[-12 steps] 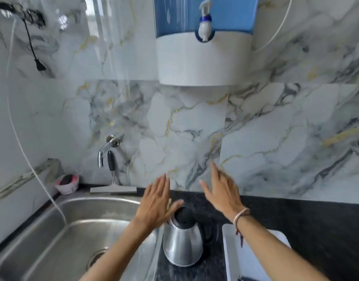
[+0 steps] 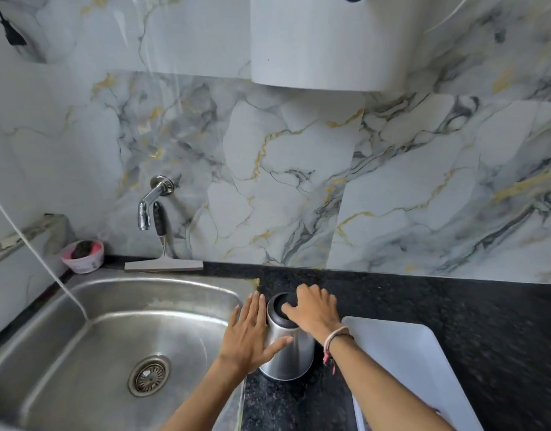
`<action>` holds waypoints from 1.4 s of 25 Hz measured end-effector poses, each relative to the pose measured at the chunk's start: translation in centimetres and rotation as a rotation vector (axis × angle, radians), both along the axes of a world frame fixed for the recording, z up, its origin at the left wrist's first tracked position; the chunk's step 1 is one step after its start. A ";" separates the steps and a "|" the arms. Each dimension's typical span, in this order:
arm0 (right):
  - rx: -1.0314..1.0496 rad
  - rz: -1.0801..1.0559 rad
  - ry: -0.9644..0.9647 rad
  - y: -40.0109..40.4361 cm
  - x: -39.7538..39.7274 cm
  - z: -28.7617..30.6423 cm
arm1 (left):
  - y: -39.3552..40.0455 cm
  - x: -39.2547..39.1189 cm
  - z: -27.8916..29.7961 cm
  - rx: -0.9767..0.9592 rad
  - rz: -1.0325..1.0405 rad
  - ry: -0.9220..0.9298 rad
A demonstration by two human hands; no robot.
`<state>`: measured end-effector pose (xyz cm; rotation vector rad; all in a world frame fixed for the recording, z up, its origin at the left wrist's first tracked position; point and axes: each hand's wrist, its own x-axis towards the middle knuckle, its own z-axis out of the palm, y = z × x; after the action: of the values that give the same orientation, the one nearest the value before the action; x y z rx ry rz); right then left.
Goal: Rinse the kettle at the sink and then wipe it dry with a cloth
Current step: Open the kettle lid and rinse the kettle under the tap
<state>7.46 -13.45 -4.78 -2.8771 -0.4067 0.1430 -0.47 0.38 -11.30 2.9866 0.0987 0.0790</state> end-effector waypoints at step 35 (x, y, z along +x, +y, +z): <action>0.580 -0.011 -0.184 13.8 1.4 -2.9 | 20.5 -1.5 2.3 0.207 -0.098 -0.262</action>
<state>8.90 0.33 -7.72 -2.3230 -0.3878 -0.2117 -1.97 20.84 -9.03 3.1461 -0.0920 0.4953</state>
